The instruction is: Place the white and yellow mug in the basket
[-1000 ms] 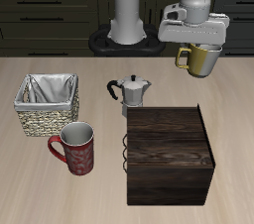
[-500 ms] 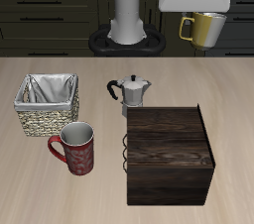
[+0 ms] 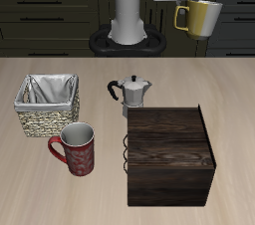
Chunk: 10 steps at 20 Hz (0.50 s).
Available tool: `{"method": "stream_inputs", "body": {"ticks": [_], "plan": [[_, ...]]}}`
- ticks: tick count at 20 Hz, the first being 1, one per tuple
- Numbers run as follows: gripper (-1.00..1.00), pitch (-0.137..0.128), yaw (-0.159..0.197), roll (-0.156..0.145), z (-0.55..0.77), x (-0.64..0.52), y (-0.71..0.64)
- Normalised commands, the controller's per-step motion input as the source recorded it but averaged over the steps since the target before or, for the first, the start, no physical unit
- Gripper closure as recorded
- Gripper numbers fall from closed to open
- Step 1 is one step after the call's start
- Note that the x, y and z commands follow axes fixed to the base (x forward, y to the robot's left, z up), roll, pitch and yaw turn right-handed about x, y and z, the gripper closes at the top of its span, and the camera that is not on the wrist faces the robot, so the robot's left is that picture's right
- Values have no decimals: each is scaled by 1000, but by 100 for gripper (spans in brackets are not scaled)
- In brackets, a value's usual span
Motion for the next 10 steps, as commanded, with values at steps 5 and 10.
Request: {"method": "stream_inputs", "body": {"ticks": [5,10], "plan": [[100,79,-40,72,240,349,-436],[100,-52,41,-2,316,187,-343]]}}
